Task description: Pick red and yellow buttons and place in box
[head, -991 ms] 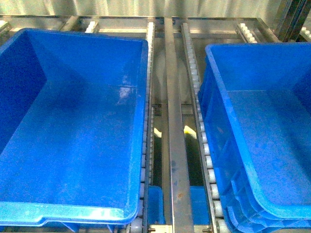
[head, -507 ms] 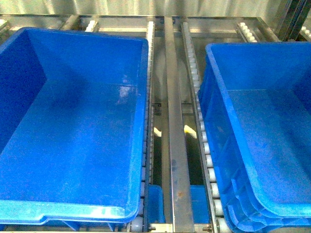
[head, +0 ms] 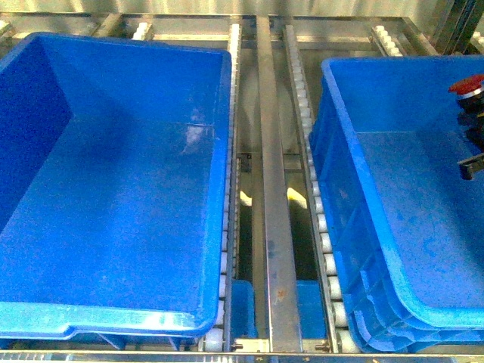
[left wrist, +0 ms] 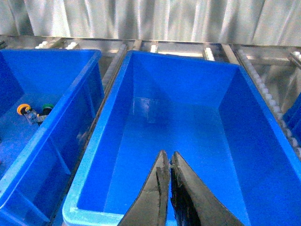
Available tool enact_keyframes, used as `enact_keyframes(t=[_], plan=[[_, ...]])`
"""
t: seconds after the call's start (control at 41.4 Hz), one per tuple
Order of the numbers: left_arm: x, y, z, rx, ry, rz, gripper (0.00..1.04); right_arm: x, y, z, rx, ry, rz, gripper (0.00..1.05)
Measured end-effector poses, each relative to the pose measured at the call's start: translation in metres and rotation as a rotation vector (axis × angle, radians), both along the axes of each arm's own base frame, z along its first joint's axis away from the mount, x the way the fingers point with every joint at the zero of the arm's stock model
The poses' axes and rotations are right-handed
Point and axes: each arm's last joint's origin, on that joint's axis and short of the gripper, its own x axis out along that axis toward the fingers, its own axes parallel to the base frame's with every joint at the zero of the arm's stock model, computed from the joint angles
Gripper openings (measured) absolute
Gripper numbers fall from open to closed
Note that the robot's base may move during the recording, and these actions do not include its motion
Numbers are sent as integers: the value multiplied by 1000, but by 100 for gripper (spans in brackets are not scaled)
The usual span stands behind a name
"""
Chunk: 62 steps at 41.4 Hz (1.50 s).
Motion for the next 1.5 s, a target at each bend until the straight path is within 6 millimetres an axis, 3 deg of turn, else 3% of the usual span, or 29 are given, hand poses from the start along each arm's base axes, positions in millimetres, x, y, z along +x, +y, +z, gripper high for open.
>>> enact_keyframes(t=[0.338, 0.652, 0.87, 1.015, 1.16, 1.401, 1.498], plan=[[0, 0, 0, 0, 0, 0, 2, 74, -6, -45, 59, 128, -47, 27], [0, 0, 0, 0, 0, 0, 2, 105, -2, -58, 58, 193, -45, 27], [0, 0, 0, 0, 0, 0, 2, 110, 1, -55, 58, 183, -36, 56], [0, 0, 0, 0, 0, 0, 2, 106, 1, -55, 61, 171, -37, 77], [0, 0, 0, 0, 0, 0, 2, 88, 1, -51, 60, 170, -35, 99], [0, 0, 0, 0, 0, 0, 2, 37, 2, -14, 60, 80, -26, 98], [0, 0, 0, 0, 0, 0, 2, -4, 1, 6, 64, 23, -59, 98]])
